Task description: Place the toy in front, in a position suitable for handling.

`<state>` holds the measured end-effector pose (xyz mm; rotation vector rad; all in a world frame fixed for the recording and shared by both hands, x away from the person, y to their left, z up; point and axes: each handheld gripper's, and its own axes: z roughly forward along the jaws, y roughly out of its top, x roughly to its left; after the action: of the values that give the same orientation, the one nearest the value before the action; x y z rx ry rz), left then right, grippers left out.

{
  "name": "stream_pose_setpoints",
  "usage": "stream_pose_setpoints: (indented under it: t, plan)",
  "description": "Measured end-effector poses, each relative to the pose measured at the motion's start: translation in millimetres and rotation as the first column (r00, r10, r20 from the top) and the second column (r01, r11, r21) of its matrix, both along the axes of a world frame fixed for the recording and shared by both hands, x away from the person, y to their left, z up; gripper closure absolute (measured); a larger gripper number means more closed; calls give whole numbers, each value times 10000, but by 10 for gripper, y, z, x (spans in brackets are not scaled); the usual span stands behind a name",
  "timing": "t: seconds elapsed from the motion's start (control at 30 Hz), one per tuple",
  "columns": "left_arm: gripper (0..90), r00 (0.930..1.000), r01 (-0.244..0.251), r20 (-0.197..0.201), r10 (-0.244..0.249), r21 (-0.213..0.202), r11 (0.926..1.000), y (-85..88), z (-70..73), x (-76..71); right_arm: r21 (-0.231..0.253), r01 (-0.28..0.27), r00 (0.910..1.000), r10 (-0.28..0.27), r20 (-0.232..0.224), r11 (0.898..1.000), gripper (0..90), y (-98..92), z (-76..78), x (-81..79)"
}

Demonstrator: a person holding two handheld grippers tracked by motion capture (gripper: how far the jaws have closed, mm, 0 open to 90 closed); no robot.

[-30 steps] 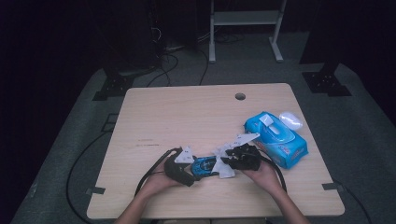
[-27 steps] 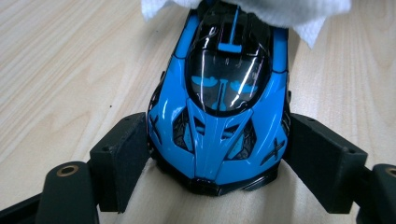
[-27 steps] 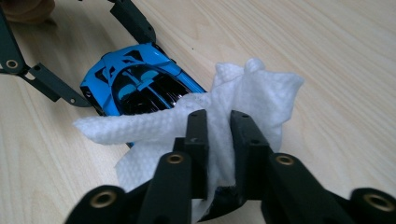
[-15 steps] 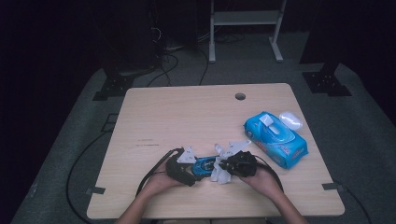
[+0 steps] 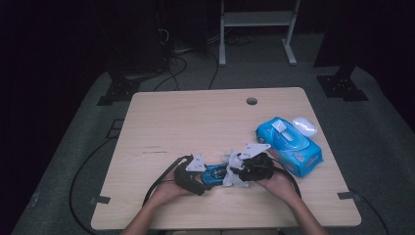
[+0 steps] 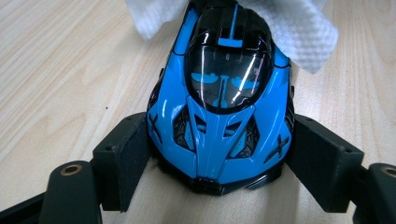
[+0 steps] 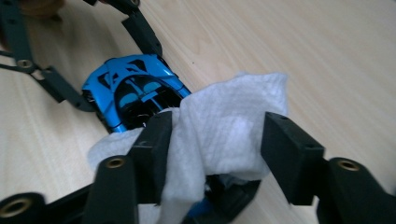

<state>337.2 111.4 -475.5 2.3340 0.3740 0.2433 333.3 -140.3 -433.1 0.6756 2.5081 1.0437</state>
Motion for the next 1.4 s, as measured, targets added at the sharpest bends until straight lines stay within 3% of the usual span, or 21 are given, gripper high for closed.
stream_pose_setpoints:
  t: [0.07,0.1,0.17,0.33,0.47,0.5,0.57,0.67,0.8,0.83,0.93,1.0,1.03,1.07,1.1,1.2,1.27,1.33,1.37,1.4]
  plan:
    - [241,10000,5,-27,-5,-18,10000,3,-1,2,-71,153,9993,-155,-340,9999,523,41,-75,56]
    - [242,10000,25,-57,-25,-59,10000,4,-2,8,270,86,9962,-62,-863,9996,645,21,-105,84]
    - [242,10000,15,-29,-15,-27,10000,-5,-2,5,668,58,9919,28,-1273,9978,726,-24,-113,96]
    - [243,10000,-31,-15,31,61,10000,-11,6,-1,1002,182,9858,-11,-1679,9948,792,-98,-105,125]
    - [243,10000,-8,-23,8,51,10000,-12,4,4,976,20,9899,118,-1414,9952,808,-61,-63,47]
    - [243,10000,9,-1,-9,73,10000,-14,4,5,1095,-476,9889,623,-1348,9928,808,56,-53,-18]
    - [244,10000,-3,-17,3,69,10000,-14,5,3,1050,-663,9881,799,-1317,9923,808,111,-58,-44]
    - [245,10000,-8,-21,8,65,10000,-1,11,-1,-36,-1015,9917,1009,-794,9948,805,264,-67,-152]
    - [248,10000,-6,23,5,96,10000,-1,7,-7,-551,-262,9972,222,-710,9981,810,61,-62,-114]
    - [253,10000,-37,12,37,69,10000,-12,4,-4,-370,179,9945,-216,-1024,9992,814,-127,-88,-72]
    - [254,10000,-45,-27,45,95,9999,-29,7,5,-238,242,9938,-266,-1076,9994,814,-161,-92,-79]
    - [254,10000,-53,-42,54,78,10000,-27,6,4,-140,-56,9949,41,-1010,9999,813,-78,-87,-123]
    - [254,10000,-79,-54,79,63,9999,-24,5,0,44,-597,9921,598,-1106,9982,813,46,-86,-162]
    - [254,10000,-79,-54,79,63,9999,-24,5,0,-186,-766,9922,744,-998,9969,812,106,-88,-176]
    - [254,9999,-108,-46,108,76,9999,-18,6,0,-427,-839,9934,802,-824,9956,813,136,-84,-180]
    - [254,9999,-134,-31,134,78,9999,-18,6,-6,-382,-687,9929,646,-997,9969,812,104,-67,-146]
    - [255,9999,-143,-53,144,68,9999,-18,5,-7,-486,-498,9948,452,-912,9976,782,33,-61,-131]
    - [254,9999,-98,-22,98,76,9999,-13,4,-1,-519,-813,9946,777,-686,9953,680,-15,-29,-177]
    - [254,10000,-90,-11,90,72,9999,-11,4,-1,-299,-1027,9946,1022,-188,9943,614,-72,40,-228]
    - [254,10000,-78,0,78,99,9999,-11,5,-1,-192,-1012,9949,1013,29,9947,568,-108,78,-236]
